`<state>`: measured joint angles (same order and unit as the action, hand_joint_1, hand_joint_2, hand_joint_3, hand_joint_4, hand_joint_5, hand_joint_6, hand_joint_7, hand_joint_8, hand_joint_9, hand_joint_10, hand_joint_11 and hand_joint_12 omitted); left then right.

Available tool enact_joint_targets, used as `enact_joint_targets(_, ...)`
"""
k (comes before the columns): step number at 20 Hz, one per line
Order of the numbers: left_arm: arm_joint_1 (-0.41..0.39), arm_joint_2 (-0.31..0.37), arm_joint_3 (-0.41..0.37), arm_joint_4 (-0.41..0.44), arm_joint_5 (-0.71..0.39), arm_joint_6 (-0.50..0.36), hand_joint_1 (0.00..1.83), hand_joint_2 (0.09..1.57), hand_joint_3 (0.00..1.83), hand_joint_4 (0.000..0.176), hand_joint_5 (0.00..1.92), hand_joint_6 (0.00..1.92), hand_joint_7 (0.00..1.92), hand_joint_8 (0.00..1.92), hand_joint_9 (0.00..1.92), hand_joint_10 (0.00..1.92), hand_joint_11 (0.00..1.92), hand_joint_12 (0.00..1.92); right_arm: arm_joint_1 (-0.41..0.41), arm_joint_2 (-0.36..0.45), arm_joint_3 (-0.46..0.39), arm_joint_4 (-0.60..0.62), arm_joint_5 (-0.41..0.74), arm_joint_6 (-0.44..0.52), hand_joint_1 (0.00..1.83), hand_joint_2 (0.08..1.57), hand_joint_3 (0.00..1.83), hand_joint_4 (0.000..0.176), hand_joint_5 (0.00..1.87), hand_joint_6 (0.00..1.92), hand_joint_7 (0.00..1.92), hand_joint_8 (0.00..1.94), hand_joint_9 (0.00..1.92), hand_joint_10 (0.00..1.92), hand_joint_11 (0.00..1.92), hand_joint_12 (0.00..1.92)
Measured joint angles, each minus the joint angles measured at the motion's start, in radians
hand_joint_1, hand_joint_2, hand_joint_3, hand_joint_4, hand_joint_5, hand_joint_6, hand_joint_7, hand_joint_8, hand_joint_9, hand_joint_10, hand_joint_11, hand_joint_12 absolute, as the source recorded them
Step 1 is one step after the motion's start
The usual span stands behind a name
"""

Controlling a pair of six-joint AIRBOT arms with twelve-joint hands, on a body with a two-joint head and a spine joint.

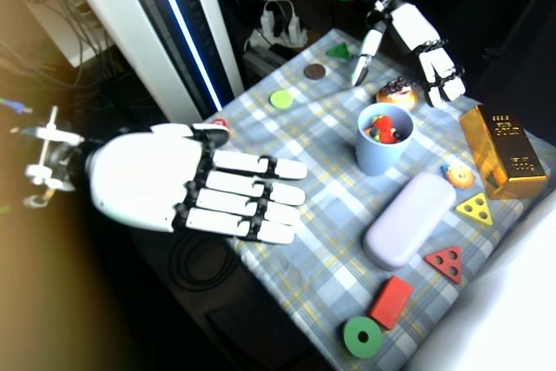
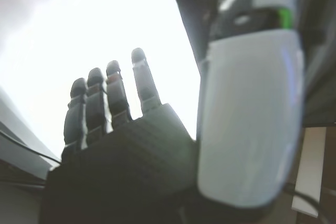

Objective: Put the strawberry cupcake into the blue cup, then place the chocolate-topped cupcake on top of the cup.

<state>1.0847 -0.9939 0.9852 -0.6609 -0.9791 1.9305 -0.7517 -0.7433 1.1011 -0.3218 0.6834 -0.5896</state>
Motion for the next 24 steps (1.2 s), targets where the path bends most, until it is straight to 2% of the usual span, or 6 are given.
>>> enact_joint_targets(4, 0.000, -0.009, 0.017, -0.003, 0.003, 0.000, 0.65, 0.71, 0.01, 0.128, 0.33, 0.01, 0.05, 0.00, 0.00, 0.00, 0.00, 0.00, 0.000, -0.006, -0.005, -0.011, 0.016, 0.000, 0.34, 0.77, 0.00, 0.105, 0.00, 0.00, 0.00, 0.00, 0.00, 0.00, 0.01, 0.01)
enact_joint_targets(6, 0.000, -0.017, 0.027, -0.013, 0.007, 0.000, 0.72, 0.70, 0.00, 0.110, 0.39, 0.01, 0.08, 0.00, 0.00, 0.00, 0.00, 0.00, 0.000, -0.007, -0.005, -0.013, 0.016, 0.000, 0.36, 0.77, 0.00, 0.122, 0.00, 0.00, 0.00, 0.00, 0.00, 0.00, 0.00, 0.00)
enact_joint_targets(10, 0.000, -0.030, 0.039, -0.032, 0.011, 0.000, 0.75, 0.71, 0.00, 0.126, 0.49, 0.01, 0.11, 0.00, 0.00, 0.00, 0.00, 0.00, 0.000, -0.011, -0.007, -0.012, 0.019, 0.000, 0.37, 0.76, 0.00, 0.130, 0.00, 0.00, 0.00, 0.00, 0.00, 0.00, 0.00, 0.00)
enact_joint_targets(12, 0.000, -0.033, 0.042, -0.026, 0.018, 0.000, 0.73, 0.72, 0.00, 0.159, 0.55, 0.02, 0.13, 0.01, 0.00, 0.00, 0.00, 0.00, -0.001, -0.014, -0.007, -0.013, 0.019, 0.000, 0.38, 0.76, 0.00, 0.134, 0.00, 0.00, 0.01, 0.01, 0.00, 0.00, 0.00, 0.00)
enact_joint_targets(16, 0.000, -0.033, 0.044, -0.031, 0.016, 0.000, 0.79, 0.76, 0.00, 0.175, 0.69, 0.01, 0.20, 0.00, 0.02, 0.00, 0.00, 0.00, -0.001, -0.018, -0.008, -0.012, 0.022, 0.000, 0.38, 0.76, 0.00, 0.138, 0.00, 0.00, 0.02, 0.00, 0.00, 0.00, 0.02, 0.01)
enact_joint_targets(24, 0.000, -0.033, 0.044, -0.031, -0.002, 0.000, 0.72, 0.87, 0.01, 0.176, 0.84, 0.01, 0.27, 0.00, 0.09, 0.01, 0.00, 0.00, -0.012, -0.027, -0.008, -0.011, 0.025, 0.000, 0.38, 0.79, 0.01, 0.136, 0.00, 0.00, 0.01, 0.00, 0.00, 0.00, 0.00, 0.00)
